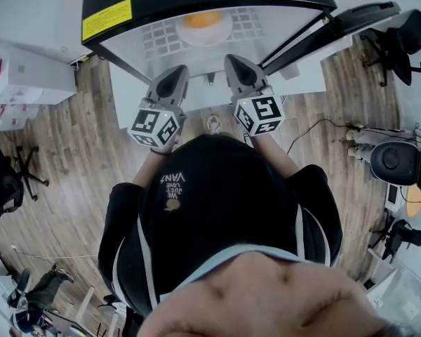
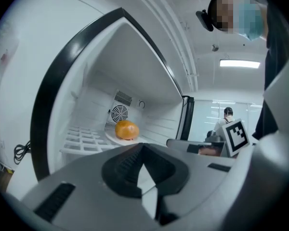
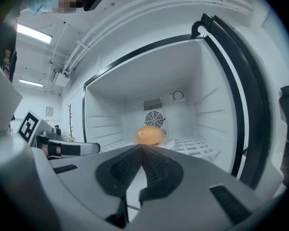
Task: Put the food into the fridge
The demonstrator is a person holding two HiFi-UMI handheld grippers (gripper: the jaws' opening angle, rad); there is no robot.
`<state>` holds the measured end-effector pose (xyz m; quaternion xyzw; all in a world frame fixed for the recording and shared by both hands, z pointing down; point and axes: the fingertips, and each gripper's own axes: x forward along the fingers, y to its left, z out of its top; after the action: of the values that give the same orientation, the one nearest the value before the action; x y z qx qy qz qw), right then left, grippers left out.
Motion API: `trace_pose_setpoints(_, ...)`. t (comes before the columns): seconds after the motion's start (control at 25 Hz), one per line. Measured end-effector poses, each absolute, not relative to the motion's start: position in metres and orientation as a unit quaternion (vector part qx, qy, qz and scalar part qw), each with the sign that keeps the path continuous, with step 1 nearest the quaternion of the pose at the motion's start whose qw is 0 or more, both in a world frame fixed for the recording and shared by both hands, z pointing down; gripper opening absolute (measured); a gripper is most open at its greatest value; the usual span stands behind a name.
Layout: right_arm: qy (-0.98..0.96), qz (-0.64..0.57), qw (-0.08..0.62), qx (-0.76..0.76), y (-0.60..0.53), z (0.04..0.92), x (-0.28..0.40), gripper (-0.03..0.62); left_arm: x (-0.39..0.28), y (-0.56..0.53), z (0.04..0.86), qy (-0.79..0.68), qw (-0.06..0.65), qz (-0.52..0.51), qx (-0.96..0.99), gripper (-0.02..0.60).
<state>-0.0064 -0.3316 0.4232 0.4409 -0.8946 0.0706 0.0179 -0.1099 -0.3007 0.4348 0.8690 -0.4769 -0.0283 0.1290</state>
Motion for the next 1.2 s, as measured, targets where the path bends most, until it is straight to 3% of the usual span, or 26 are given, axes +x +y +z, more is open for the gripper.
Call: trace_pose_setpoints(1.2, -0.868, 0.071, 0.009, 0.492, -0.200, 0.426, -0.021, 0.011, -0.136, -0.179, 0.435, -0.441, 0.135, -0.045, 0.886, 0.017)
